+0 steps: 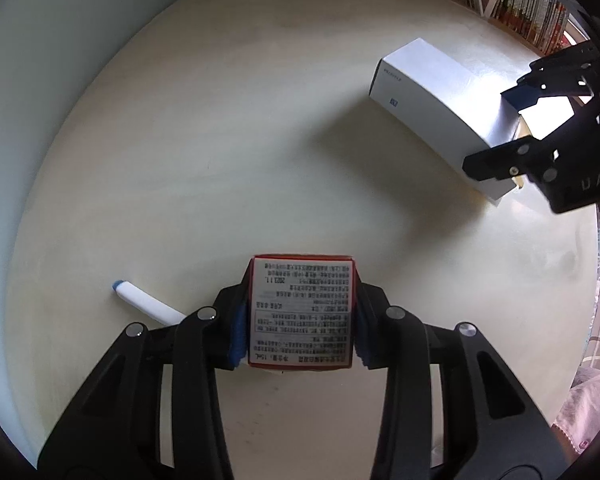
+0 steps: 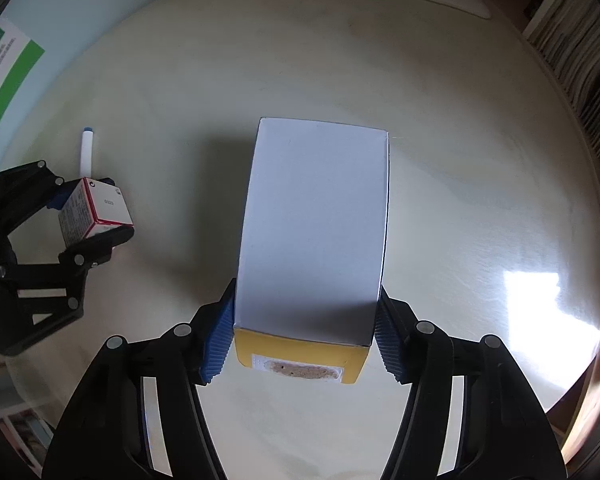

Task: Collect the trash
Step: 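Grasp the small white-and-red box with the left tool while the right tool grasps the white box, then carry both boxes over the teal wastebasket and open both tools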

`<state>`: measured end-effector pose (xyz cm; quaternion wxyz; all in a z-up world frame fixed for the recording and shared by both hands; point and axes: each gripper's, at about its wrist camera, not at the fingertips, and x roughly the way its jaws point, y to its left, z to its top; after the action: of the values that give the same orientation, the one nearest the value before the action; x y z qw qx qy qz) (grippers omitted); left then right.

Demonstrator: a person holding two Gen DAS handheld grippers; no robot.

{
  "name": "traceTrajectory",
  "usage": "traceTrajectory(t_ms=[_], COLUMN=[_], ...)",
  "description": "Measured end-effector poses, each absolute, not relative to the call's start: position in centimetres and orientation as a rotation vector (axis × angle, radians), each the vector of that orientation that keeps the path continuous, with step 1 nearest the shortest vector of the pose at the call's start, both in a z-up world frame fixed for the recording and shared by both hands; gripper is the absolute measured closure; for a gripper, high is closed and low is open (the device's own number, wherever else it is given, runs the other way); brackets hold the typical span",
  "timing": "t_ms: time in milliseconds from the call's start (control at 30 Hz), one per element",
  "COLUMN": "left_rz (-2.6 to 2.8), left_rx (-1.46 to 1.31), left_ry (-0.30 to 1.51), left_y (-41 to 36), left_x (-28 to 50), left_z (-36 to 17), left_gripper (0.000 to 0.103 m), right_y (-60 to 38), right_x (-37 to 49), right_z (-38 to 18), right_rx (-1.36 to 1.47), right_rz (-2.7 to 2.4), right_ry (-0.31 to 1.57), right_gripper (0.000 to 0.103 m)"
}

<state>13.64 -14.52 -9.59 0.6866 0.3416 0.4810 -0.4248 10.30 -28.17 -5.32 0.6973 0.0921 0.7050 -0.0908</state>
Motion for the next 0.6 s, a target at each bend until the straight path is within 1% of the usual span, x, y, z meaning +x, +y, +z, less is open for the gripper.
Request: traceTrajectory(t_ms=[333,367,400,533,567,600], left_rz=[-0.963,-0.97,-0.974,-0.993,-0.999,-1.006], left_rx=[0.794,0.799,0.801,0.836,0.844,0.851], left_ry=[1.025,1.015,1.012,0.977,0.971,0.965], left_y=[-14.3,-14.2,-13.2,-15.2,-15.9,-15.0], left_x=[10.5,8.7,8.2,5.0,4.0,4.1], left_z=[-6.7,-6.5,-6.1,-4.7,-3.5,-3.0], left_gripper=[0.065,0.065,0.065,0.065,0.065,0.065], right_y=[-30.5,-30.8,-31.0,-32.8,-32.0,-32.9], right_x=[6.5,5.7,4.6,0.2,-2.5,-4.5], right_z=[-1.2,-0.5,-0.1,1.8,1.8,2.6], right_rx=[0.241,0.244,0.243,0.264,0.27,0.276], right_rz=[-0.208,-0.213,-0.218,-0.25,-0.257,-0.274], right_ry=[1.473,1.462,1.452,1.412,1.406,1.401], right_gripper=[0.042,0.042,0.042,0.042,0.042,0.041])
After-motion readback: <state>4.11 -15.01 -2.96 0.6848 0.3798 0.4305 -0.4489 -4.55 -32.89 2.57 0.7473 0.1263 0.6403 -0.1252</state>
